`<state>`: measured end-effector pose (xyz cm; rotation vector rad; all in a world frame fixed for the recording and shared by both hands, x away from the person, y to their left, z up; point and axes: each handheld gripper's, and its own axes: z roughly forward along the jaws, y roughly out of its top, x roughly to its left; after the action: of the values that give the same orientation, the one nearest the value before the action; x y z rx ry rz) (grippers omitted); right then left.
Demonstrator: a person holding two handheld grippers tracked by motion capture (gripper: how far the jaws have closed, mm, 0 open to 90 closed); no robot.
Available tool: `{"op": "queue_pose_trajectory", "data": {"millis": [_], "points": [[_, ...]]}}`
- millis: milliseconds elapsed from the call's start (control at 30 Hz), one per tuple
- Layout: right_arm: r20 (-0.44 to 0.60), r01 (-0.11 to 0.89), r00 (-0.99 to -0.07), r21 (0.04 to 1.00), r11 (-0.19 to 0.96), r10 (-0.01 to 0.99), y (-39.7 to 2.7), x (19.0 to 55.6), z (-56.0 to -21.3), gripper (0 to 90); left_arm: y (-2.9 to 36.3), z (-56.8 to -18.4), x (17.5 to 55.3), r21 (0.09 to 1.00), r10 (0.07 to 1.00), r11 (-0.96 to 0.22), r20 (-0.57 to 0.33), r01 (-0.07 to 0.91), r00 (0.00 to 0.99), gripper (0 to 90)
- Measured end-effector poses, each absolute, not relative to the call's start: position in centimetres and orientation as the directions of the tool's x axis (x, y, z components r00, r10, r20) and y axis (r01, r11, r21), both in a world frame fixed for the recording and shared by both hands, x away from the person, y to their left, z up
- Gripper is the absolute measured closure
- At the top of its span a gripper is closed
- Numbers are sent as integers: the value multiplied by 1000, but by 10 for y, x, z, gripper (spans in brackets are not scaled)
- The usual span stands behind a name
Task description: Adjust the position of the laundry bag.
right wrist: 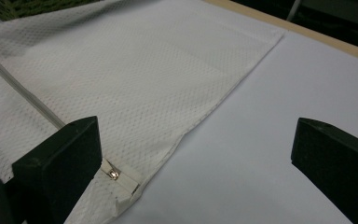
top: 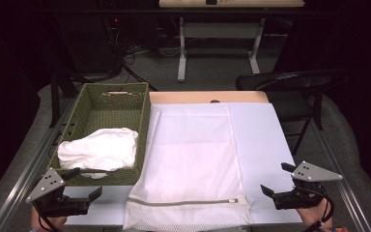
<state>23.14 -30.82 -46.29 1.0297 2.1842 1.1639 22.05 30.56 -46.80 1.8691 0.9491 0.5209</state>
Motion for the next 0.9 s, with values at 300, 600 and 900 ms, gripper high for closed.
{"op": "queue_pose_trajectory", "data": {"millis": [300, 600, 900], "points": [[-18, 472, -628, 786, 399, 778, -286, 242, -469, 16, 297, -467, 220, 862, 797, -254, -70, 439, 599, 11], [18, 519, -636, 750, 410, 772, -271, 254, -477, 13, 285, -471, 218, 820, 792, -286, -90, 497, 604, 45], [40, 597, -606, 684, 420, 795, -264, 267, -486, 48, 268, -479, 221, 760, 756, -340, -129, 554, 642, 75]]}}
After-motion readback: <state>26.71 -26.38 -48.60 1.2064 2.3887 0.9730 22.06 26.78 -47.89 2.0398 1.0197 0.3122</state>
